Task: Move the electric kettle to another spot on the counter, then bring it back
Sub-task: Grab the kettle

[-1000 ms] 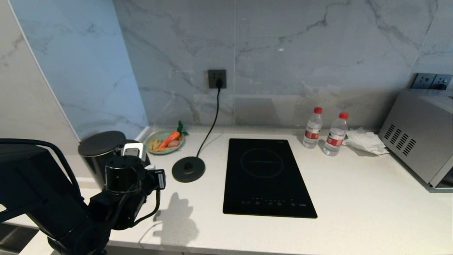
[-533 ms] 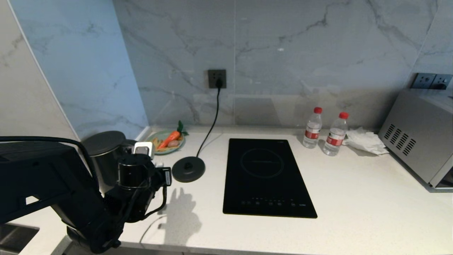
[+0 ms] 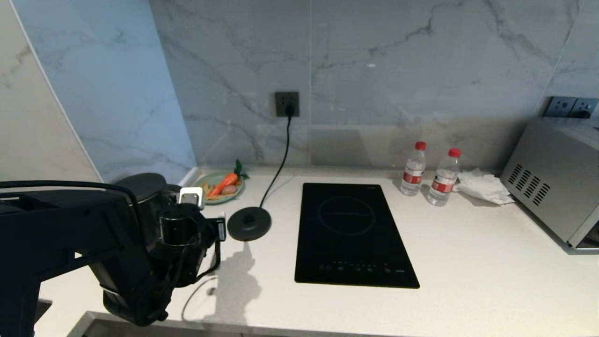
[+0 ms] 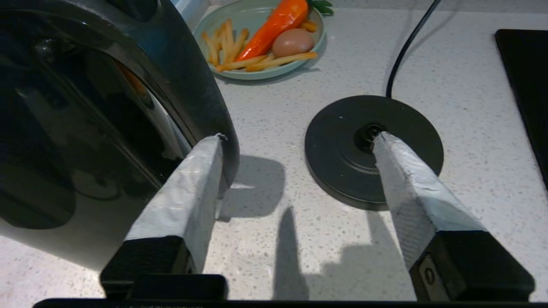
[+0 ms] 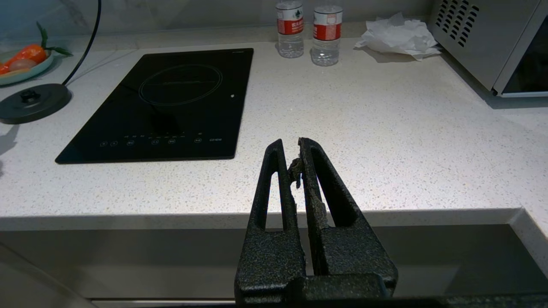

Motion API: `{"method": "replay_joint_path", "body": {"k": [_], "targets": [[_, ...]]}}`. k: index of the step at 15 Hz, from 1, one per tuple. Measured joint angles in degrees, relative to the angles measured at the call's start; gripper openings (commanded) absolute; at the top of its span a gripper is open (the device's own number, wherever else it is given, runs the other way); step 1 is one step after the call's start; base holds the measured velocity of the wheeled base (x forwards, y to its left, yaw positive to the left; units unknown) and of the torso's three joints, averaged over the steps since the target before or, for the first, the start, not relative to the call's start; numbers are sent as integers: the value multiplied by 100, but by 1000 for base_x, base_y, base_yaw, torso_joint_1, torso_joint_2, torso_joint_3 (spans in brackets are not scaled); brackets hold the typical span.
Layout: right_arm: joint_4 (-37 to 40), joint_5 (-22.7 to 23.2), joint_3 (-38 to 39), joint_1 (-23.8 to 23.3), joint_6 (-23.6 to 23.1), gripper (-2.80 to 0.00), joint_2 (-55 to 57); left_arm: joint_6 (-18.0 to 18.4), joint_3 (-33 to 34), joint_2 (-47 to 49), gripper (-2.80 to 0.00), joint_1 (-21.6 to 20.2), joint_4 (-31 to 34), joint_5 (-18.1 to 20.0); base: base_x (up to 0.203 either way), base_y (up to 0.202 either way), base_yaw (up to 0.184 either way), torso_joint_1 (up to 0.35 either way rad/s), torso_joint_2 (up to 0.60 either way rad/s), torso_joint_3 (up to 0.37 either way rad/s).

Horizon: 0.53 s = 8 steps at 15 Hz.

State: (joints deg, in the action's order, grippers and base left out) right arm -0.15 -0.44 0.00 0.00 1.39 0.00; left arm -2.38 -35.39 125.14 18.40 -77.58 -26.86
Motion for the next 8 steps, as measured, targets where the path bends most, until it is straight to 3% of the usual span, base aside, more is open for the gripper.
{"method": "replay_joint_path", "body": {"k": [8], "targets": [[1,-2,0,0,1,-280,0,191,106,184,0,-342,-365,141,0,0,0,0,0,0]]}}
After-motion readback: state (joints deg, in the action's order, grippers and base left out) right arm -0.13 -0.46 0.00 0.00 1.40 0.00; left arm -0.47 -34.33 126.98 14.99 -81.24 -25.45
